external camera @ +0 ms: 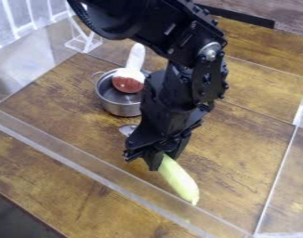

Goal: Move the green spoon to the right

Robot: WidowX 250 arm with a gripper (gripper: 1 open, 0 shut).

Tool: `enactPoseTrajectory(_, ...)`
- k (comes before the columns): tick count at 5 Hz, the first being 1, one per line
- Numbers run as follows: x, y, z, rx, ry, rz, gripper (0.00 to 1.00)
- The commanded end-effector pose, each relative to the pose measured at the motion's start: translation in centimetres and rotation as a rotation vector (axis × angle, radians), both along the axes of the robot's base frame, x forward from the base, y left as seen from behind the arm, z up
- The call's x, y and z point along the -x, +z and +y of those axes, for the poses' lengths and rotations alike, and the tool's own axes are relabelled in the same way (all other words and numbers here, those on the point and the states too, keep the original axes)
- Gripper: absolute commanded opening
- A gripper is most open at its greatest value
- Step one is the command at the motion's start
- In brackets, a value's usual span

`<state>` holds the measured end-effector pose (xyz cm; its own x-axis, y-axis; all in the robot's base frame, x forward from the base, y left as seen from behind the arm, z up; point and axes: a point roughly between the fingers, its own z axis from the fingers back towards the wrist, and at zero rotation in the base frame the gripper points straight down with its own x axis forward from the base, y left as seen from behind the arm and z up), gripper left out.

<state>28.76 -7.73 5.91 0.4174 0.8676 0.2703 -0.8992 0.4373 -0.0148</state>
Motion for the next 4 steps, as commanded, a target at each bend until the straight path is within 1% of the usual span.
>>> enactPoseTrajectory(1, -1.0, 3.0, -1.0, 0.042, -0.028, -0.096, 0.00)
enactPoseTrajectory(3, -1.2, 3.3, -1.1, 0.050, -0.040, -0.098, 0.00)
enactPoseTrajectory(4, -2.2, 3.9, -2.6, 0.058, -0.123, -0.105, 0.00)
